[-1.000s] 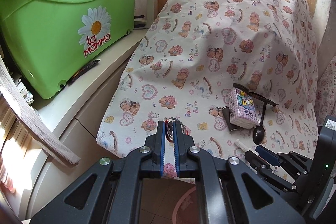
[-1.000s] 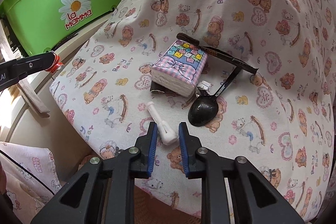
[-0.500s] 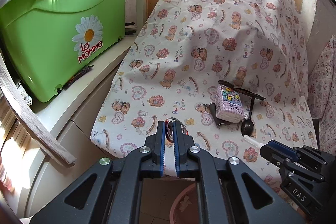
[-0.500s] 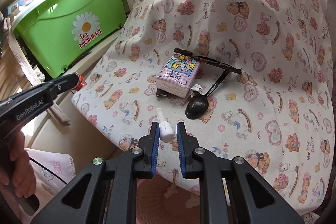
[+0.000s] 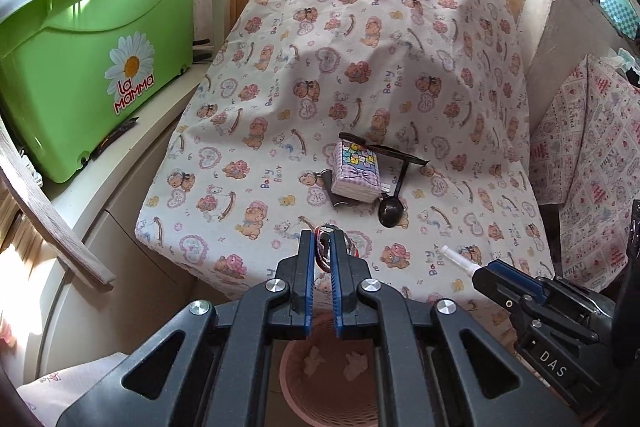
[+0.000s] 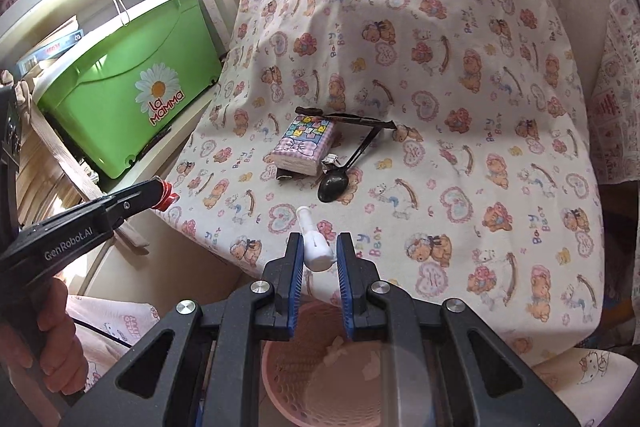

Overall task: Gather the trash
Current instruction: 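Carry the red cap and white tube down over the wastebasket with both tools, then open both tools to drop the cap and tube into the wastebasket, then move both open tools up toward the tissue pack on the chair, then grasp the pink checked tissue pack with the left tool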

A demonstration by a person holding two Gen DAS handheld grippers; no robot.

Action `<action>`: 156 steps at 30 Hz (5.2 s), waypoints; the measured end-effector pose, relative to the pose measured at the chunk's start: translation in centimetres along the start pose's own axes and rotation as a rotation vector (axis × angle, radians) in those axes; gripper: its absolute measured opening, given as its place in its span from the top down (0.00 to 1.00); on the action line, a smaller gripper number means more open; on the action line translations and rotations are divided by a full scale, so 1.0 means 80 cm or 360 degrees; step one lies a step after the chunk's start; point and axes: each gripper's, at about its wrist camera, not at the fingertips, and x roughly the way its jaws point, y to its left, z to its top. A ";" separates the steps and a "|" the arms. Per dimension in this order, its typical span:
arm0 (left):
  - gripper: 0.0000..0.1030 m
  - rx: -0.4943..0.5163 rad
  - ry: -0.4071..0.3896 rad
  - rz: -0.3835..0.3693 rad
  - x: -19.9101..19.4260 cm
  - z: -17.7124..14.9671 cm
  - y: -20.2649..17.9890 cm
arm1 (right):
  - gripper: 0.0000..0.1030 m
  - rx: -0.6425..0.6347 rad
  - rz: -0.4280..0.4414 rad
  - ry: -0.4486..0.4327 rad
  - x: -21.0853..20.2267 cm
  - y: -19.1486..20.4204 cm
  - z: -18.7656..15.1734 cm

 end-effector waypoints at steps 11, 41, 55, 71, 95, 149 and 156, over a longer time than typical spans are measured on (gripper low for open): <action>0.93 -0.0152 0.0350 -0.0158 0.073 -0.070 0.016 | 0.82 -0.0043 0.0062 0.0196 0.012 0.013 -0.044; 0.92 -0.0177 0.1004 -0.0010 0.216 -0.164 0.007 | 0.82 -0.0009 -0.0154 0.0864 0.159 -0.002 -0.146; 0.55 -0.0160 0.1059 0.0035 0.225 -0.174 0.005 | 0.72 -0.0030 -0.0201 0.1024 0.189 -0.005 -0.172; 0.44 -0.0105 0.0796 0.0054 0.171 -0.130 0.006 | 0.50 0.0012 -0.0273 0.0905 0.169 -0.007 -0.148; 0.36 0.0250 -0.0050 0.0218 0.019 -0.023 -0.014 | 0.40 -0.0103 -0.0246 0.0234 0.018 0.014 -0.044; 0.14 0.0073 0.0121 0.0242 0.157 0.064 0.001 | 0.37 -0.0139 -0.0299 0.0134 0.088 -0.083 0.075; 0.16 0.0206 0.0104 0.0078 0.163 0.068 -0.035 | 0.38 -0.0196 -0.0328 0.0122 0.095 -0.065 0.077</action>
